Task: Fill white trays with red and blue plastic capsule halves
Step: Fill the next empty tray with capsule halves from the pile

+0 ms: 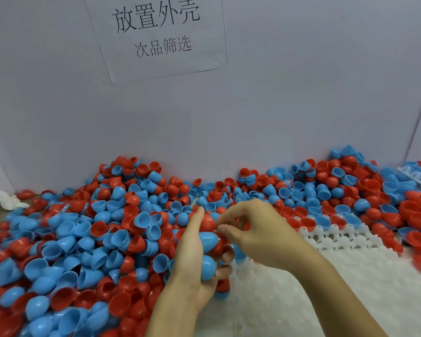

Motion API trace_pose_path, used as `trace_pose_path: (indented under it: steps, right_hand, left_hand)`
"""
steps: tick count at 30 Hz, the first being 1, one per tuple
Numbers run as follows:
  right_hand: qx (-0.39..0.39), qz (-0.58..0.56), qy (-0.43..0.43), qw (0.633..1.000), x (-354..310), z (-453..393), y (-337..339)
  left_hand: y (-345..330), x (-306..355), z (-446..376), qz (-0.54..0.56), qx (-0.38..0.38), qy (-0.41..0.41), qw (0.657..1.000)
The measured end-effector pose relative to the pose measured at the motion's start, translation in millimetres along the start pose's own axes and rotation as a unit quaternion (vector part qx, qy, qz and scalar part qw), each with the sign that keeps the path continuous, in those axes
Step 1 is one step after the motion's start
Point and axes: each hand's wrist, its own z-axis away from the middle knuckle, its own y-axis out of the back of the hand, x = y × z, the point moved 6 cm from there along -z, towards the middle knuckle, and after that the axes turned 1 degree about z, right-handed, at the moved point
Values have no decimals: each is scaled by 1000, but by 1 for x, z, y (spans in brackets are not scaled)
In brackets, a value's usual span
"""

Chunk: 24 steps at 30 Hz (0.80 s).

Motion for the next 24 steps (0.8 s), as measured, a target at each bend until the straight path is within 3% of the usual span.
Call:
trace_pose_path:
  steps: [5,10,15,21,24]
  right_hand:
    - [-94,-37,-19,995,5,3,-2]
    - [-136,-102,-92,981,12,5,-5]
    - [-132,-143,-154,969,23,9,2]
    - [-151,-73,-135,977,20,11,-1]
    - [-102,-104,-154,977,25,9,3]
  left_hand:
    - [-2,-5,0,-67,-37,30,997]
    - [-3,-8,0,-113,-45,45,992]
    - [-6,-10,0,-117,-51,48,991]
    - [-4,-10,-1,-122,-36,40,991]
    - [-6,-5,-1,-91,-40,19,995]
